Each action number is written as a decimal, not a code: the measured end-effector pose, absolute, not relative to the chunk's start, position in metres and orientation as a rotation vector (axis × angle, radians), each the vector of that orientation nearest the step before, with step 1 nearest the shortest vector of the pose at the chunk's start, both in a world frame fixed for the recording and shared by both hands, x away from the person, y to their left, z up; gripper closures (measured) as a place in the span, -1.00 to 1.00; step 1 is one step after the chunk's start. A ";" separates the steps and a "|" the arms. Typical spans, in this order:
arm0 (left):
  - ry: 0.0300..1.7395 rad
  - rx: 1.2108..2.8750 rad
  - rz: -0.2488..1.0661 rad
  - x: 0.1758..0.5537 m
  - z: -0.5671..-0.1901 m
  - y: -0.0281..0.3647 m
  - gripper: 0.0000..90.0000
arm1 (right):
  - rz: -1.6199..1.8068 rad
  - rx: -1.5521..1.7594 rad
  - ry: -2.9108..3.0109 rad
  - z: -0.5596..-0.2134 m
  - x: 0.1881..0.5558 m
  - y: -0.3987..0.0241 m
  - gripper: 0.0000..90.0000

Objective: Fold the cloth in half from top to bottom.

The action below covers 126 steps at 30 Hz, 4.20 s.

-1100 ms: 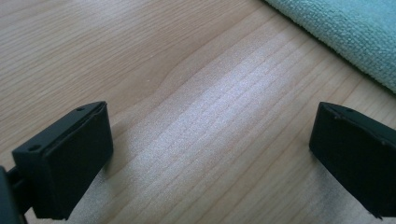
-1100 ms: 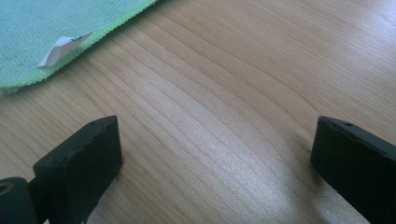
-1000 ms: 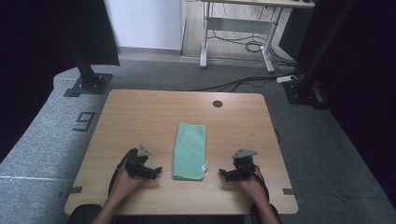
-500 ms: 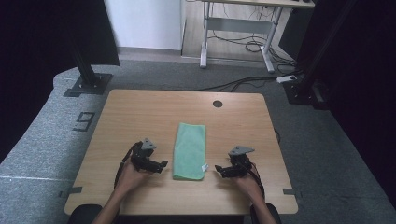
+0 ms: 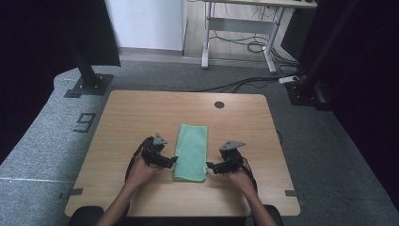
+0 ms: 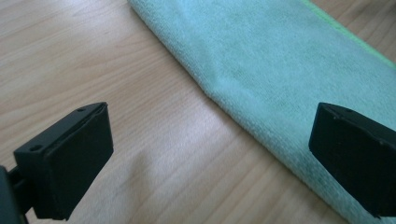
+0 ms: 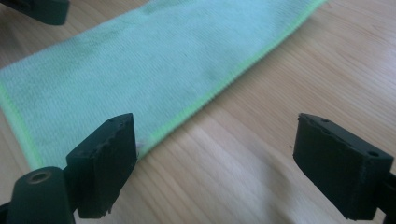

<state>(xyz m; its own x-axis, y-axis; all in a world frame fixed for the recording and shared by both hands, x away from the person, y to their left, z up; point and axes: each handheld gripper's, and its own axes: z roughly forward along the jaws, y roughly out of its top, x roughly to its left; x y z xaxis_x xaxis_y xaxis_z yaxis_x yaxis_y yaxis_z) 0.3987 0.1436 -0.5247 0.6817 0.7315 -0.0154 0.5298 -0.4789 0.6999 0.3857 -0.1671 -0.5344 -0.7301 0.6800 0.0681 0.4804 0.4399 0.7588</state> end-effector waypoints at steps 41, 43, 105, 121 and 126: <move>0.947 2.292 0.311 0.359 -0.545 0.140 -0.97 | 1.067 0.908 2.547 -0.550 0.370 -0.139 -0.71; 0.936 2.301 0.305 0.356 -0.545 0.141 -0.96 | 1.068 0.900 2.550 -0.550 0.366 -0.139 -0.71; 0.975 2.245 0.349 0.382 -0.549 0.139 -1.00 | 1.087 1.057 2.547 -0.522 0.487 -0.121 0.04; 0.980 2.241 0.349 0.382 -0.549 0.139 -1.00 | 1.059 0.964 2.688 -0.536 0.490 -0.097 0.83; 0.977 2.240 0.345 0.382 -0.549 0.139 -1.00 | 1.059 0.986 2.686 -0.535 0.490 -0.097 0.88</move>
<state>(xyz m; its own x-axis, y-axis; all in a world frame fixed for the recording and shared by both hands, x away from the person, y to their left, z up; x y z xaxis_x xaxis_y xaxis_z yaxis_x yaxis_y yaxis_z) 0.3820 0.1392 -0.5493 0.6858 0.7275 -0.0210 0.5531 -0.5022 0.6647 0.4899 -0.0971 -0.5348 -0.7874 0.5992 0.1445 0.5365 0.5509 0.6393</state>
